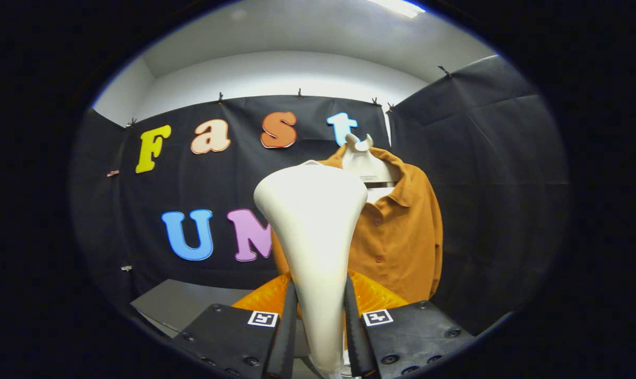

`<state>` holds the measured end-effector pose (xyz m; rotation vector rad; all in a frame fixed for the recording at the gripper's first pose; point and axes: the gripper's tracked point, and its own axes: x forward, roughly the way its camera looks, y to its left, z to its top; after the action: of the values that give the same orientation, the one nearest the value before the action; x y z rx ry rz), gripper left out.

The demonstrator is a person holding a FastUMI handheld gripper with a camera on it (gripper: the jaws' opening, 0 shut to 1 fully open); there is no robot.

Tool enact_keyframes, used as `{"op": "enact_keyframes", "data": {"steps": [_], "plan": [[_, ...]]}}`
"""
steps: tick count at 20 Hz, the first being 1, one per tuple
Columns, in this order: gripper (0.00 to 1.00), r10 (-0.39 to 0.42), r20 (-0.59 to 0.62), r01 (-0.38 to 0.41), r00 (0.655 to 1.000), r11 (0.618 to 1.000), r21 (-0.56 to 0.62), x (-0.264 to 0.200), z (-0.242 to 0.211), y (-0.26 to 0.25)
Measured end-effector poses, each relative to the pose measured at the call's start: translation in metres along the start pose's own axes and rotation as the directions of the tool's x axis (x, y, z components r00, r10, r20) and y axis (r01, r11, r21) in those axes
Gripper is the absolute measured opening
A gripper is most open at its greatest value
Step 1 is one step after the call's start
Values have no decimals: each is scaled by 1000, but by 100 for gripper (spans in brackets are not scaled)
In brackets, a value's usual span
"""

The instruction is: Iron the clothes twice with a garment steamer, once on the left side and once on the right side.

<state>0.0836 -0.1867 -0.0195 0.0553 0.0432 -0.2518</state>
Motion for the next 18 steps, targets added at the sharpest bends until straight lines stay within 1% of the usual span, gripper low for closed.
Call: {"op": "enact_keyframes", "data": {"steps": [4,7,11,15,18], "plan": [[44,103,21,-103,994,995,-3,-22,3,76],[44,175,28,-174,984,985,-5,-42,0,129],[44,235,40,-234,971,972,-25,-63,-3,182],[44,263,25,-262,965,965,-27,-72,-10,208],[44,261,23,-261,965,965,-32,-73,-11,214]]}}
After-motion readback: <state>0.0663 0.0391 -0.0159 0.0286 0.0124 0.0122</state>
